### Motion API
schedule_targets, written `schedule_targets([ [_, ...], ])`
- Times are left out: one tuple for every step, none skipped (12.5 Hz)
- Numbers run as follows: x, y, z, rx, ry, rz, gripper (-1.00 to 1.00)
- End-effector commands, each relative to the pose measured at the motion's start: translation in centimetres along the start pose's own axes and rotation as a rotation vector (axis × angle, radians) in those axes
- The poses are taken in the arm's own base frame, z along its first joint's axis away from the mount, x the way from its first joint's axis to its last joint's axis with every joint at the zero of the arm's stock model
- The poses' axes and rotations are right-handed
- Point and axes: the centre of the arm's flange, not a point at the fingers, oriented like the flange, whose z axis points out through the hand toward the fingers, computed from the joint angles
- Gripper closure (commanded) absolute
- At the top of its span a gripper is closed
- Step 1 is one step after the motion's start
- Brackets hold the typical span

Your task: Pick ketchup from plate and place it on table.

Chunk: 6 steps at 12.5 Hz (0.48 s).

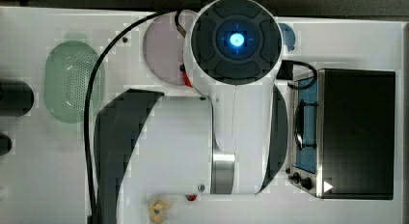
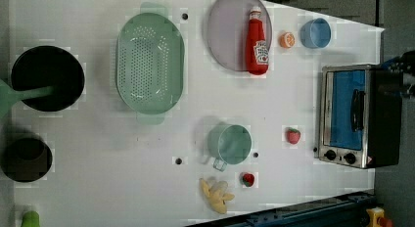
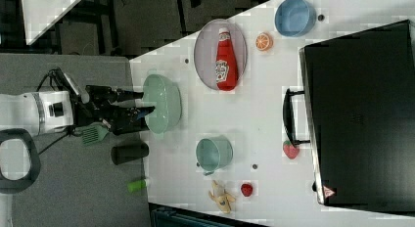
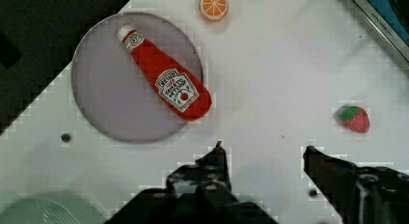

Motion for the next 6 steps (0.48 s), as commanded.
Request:
schedule_targets([
  [-3.80,5.22,-4.24,-0.042,-0.047,0.051,-0.60],
  [-3.81,5.22,-4.22,-0.043,-0.048,0.051,-0.82],
  [-3.80,5.22,-4.22,-0.043,-0.048,0.051,-0.99],
  [-3.84,5.11,-4.21,-0.041,-0.046,0.049,-1.00],
  [-3.83,4.95,-4.11,-0.040,-0.045,0.043,-1.00],
  [-3.79,4.66,-3.85,-0.039,-0.045,0.017,-1.00],
])
